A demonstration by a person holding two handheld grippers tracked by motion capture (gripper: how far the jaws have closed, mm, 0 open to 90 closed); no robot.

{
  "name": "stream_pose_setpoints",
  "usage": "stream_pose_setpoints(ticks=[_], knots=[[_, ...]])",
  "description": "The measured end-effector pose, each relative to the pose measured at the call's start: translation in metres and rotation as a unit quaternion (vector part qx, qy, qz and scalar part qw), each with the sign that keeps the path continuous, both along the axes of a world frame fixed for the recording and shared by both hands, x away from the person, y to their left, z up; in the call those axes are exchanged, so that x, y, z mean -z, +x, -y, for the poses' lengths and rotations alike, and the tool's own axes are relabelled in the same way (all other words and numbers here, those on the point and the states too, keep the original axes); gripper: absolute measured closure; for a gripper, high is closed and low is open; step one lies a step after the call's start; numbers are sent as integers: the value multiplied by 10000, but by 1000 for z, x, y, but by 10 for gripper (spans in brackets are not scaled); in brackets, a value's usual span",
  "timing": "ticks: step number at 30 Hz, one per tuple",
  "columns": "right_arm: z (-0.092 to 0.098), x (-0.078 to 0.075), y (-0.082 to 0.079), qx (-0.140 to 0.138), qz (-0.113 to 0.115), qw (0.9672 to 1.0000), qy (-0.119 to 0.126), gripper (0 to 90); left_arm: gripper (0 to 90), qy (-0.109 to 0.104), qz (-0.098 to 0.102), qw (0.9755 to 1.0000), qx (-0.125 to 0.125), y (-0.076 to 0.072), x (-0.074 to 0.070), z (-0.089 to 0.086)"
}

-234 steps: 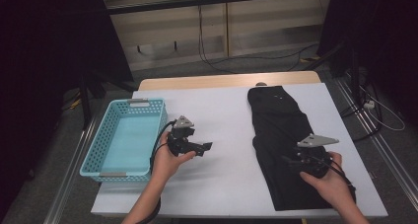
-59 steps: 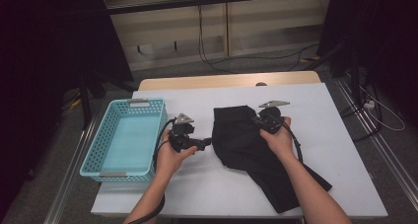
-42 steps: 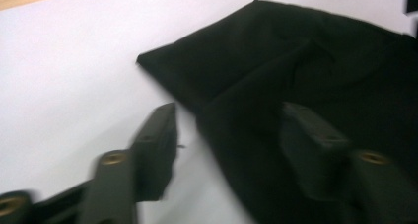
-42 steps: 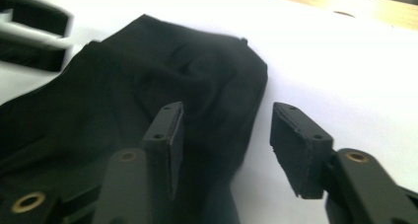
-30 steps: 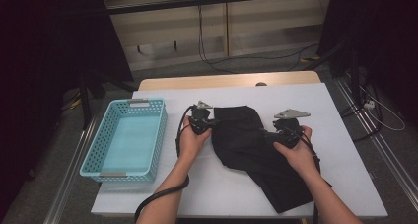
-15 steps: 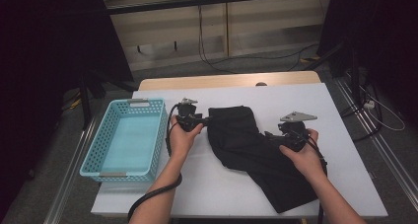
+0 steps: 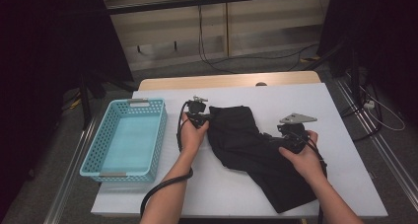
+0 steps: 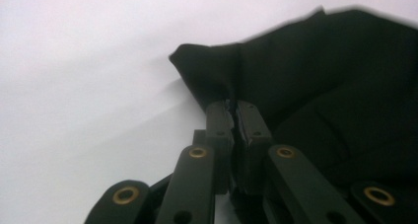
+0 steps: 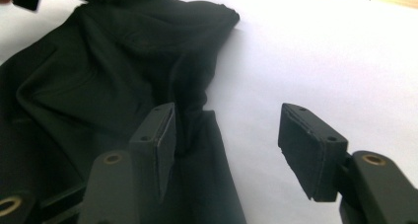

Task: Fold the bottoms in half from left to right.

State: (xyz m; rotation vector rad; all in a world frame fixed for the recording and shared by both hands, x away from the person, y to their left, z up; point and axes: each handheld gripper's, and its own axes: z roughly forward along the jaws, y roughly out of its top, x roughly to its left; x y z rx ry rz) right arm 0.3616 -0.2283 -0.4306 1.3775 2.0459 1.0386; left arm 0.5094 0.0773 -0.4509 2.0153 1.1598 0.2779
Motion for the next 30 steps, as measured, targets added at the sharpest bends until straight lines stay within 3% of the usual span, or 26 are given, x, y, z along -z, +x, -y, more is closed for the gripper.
stream_pose_setpoints(ticks=[5,11,16,18,24,27,28,30], knots=[[4,0,-2,-22,-41,10000,12,380,860,-64,43,9992,-404,5,-6,-29],[10,1,-6,-61,-162,9998,-63,366,859,-141,140,9965,-818,4,-9,-55],[23,8,-15,-62,-381,9991,-199,398,843,-13,188,9964,-823,0,-10,-60],[27,11,-18,-83,-495,9986,-176,427,800,17,188,9967,-795,-2,-12,-60],[24,19,-22,-238,-778,9967,-52,510,479,112,272,9978,-600,-10,-19,-55],[18,23,-21,-306,-924,9952,-56,543,389,90,207,9986,-485,-15,-19,-52],[16,24,-21,-349,-864,9956,-112,567,373,119,189,9988,-436,-17,-19,-52],[14,22,-22,-398,-918,9949,-83,662,338,115,173,9990,-397,-18,-19,-51]])
